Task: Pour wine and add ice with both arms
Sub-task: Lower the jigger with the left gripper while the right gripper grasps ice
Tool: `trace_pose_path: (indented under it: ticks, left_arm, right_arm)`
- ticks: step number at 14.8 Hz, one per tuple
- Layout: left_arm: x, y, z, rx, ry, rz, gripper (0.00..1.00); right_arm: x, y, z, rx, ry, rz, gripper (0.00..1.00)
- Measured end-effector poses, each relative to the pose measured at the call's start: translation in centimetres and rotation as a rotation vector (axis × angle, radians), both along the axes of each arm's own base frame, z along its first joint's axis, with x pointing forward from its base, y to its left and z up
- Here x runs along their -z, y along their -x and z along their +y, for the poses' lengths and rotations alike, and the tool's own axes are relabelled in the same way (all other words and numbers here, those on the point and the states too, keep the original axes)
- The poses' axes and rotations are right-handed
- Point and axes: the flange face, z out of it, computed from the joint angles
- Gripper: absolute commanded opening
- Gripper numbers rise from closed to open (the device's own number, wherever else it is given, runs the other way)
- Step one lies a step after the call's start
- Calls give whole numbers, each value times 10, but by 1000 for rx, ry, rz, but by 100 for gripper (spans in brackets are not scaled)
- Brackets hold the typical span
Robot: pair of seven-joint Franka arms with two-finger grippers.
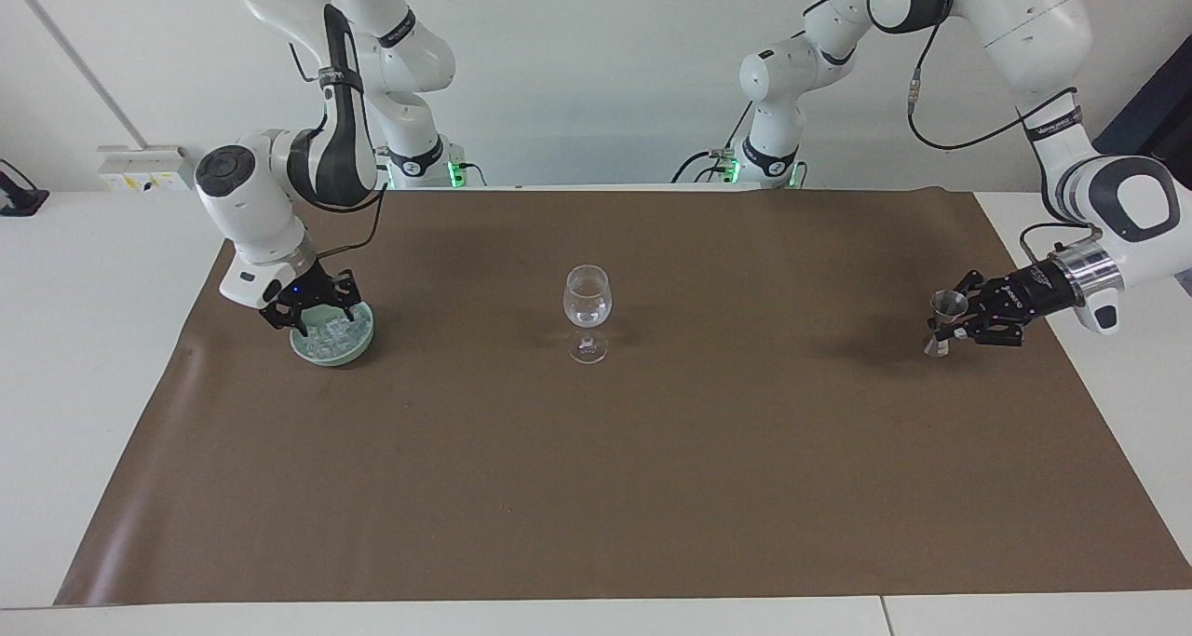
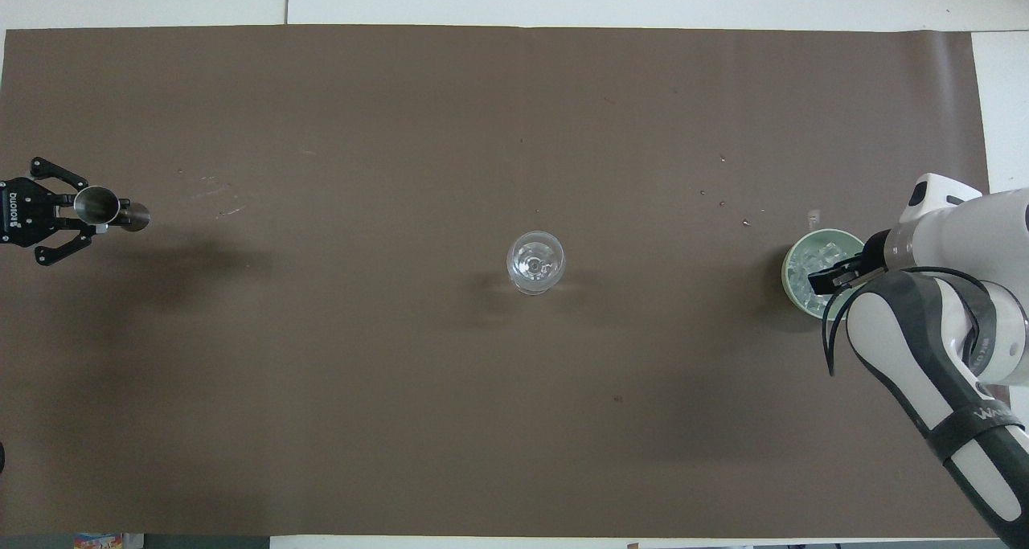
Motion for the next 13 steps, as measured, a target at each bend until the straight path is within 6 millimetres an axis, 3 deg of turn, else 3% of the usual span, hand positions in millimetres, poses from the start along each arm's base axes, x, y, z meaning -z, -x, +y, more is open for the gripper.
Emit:
trace_pose_path:
  ticks: [7, 8, 13]
  left_arm:
    - [39, 11, 2, -174, 43, 12, 0]
    - [43, 14, 2, -202, 49, 13, 0]
    - [59, 23, -1, -271, 34, 25, 0]
  right_arm:
    - [7, 1, 1, -1, -1, 14, 73]
    - [8, 1, 1, -1, -1, 16, 67]
    - [12, 4, 1, -1, -2, 25, 67]
